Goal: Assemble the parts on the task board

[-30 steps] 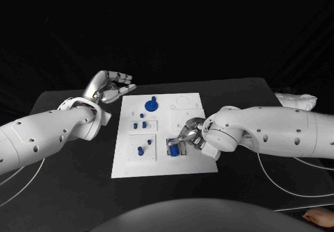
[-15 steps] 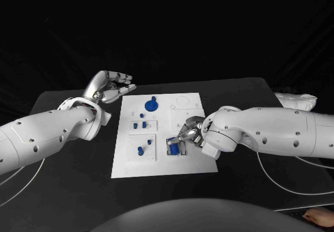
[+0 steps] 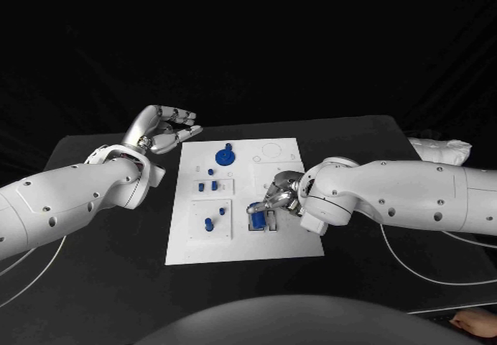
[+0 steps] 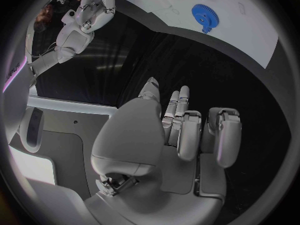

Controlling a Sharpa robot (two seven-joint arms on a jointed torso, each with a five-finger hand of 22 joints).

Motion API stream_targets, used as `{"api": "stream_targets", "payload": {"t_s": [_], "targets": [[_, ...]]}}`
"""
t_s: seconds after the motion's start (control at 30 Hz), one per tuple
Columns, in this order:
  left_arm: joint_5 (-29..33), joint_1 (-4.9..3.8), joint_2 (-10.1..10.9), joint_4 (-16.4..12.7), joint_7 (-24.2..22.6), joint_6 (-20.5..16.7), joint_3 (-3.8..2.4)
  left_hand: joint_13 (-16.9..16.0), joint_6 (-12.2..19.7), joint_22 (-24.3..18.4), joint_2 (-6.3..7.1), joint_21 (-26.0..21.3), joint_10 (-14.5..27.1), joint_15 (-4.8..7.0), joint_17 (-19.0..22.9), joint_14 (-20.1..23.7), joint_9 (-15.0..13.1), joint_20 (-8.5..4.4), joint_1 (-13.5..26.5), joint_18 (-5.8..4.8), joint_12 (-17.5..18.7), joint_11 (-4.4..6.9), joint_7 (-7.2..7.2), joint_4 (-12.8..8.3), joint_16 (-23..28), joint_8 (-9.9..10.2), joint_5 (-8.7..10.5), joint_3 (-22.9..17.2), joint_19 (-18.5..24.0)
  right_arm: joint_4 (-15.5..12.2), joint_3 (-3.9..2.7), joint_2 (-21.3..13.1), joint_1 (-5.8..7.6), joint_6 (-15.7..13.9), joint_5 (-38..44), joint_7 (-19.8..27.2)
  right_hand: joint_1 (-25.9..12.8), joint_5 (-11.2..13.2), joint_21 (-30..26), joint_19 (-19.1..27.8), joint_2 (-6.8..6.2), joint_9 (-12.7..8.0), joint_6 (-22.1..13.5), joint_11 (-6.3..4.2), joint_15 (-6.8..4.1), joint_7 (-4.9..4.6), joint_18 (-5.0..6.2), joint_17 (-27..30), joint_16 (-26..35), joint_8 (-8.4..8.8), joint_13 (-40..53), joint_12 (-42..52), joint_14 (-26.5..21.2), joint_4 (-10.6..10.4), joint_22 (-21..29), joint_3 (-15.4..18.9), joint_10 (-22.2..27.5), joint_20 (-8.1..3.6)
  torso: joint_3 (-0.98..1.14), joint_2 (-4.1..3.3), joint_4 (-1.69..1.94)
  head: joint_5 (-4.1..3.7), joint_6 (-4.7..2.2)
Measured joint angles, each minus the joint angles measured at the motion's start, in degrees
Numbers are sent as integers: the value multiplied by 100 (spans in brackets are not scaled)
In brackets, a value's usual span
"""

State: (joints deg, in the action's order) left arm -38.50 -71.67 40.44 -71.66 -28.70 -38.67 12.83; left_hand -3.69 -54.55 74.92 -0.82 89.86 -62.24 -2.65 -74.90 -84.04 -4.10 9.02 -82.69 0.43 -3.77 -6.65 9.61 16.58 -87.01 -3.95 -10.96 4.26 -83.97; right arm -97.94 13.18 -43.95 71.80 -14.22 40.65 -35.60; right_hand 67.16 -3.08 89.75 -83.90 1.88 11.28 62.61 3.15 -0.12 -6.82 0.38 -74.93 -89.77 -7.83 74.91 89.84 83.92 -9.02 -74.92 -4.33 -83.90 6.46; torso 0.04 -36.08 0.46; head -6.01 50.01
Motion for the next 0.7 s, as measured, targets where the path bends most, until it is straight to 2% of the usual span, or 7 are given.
{"api": "stream_targets", "payload": {"t_s": [0.1,0.27,0.5,0.7], "targets": [[-1,0,1,5,4,7,0,0,0,0,0,0,0,0,0,0,0,0,0,0,0,0,0,0,0,0,0,0,0,4,-4,14,5,54,86,-15,-37,0,0,0,35,0,-36,0,0,-36,0,0,0,15,0,0,0,-66,0,47,0,0,0,0,0,-4,0],[-2,0,0,6,7,22,0,0,0,0,0,0,0,0,-4,0,0,0,0,0,0,0,0,0,23,0,0,0,0,14,-9,24,9,145,195,-38,-83,1,0,0,22,0,-36,0,0,-36,0,1,0,43,0,0,0,-124,0,100,0,0,1,2,1,6,0],[-4,0,0,6,10,42,0,0,0,0,0,0,0,0,-4,0,0,0,0,0,0,0,0,0,23,0,0,0,0,13,-15,32,14,306,327,-58,-134,12,0,0,74,-10,-45,15,0,-26,0,1,0,66,0,0,0,-178,1,153,-15,0,4,2,1,24,0],[-5,0,-4,7,12,50,0,0,0,-1,0,0,0,0,-4,0,0,0,0,0,0,0,0,0,23,0,0,0,0,28,14,27,-10,474,415,-139,-142,12,0,0,81,-4,-48,15,0,-25,0,1,0,67,0,0,0,-209,1,184,-15,0,4,2,0,16,0]]}}
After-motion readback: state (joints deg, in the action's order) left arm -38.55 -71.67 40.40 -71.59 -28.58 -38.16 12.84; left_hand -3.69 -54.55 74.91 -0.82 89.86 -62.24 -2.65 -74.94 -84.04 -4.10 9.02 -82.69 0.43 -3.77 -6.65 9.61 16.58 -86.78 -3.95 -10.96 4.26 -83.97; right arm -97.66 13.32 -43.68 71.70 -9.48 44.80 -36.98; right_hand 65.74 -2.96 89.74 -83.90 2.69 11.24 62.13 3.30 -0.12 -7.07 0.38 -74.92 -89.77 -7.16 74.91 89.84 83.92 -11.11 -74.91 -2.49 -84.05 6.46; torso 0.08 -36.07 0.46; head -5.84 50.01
